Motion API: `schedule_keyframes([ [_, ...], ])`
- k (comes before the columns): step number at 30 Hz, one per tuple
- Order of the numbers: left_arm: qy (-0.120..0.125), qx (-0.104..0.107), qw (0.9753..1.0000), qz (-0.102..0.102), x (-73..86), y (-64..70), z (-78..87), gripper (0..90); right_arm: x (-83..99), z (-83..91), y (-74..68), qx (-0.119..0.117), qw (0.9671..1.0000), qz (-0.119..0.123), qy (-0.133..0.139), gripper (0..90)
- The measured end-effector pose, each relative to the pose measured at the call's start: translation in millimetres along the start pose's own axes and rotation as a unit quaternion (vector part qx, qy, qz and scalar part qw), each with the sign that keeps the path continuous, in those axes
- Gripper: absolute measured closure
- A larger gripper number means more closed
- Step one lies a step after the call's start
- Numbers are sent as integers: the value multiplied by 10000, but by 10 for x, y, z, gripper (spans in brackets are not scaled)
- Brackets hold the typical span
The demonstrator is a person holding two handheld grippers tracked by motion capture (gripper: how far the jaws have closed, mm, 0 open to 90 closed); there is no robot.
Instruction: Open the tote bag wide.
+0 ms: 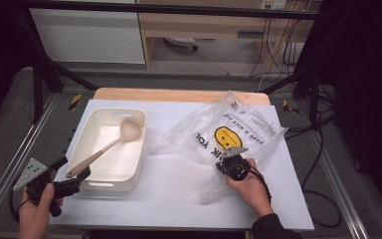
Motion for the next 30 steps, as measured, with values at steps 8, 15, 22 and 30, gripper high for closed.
schedule_keyframes([
  [8,10,-5,10000,7,-1,4,1,36,111,127,44,-24,9999,-85,-62,900],
  [15,2,1,10000,3,0,-2,1,36,148,160,34,-16,9999,-59,-93,900],
  [22,-1,-1,10000,4,0,0,1,36,158,180,7,-46,9999,-17,-132,900],
  [30,14,-3,10000,11,-2,1,5,36,208,230,18,-51,9999,-12,-157,900],
])
Point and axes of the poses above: each handheld gripper's, and its own axes: z roughly backward along the jaws, x roughly out of its underside, y roughly to its right, the point moved 2 cm from there along -z, roughly forward along the jaws, and after that the axes turned 6 degrees about -z, right-handed, at the moved point
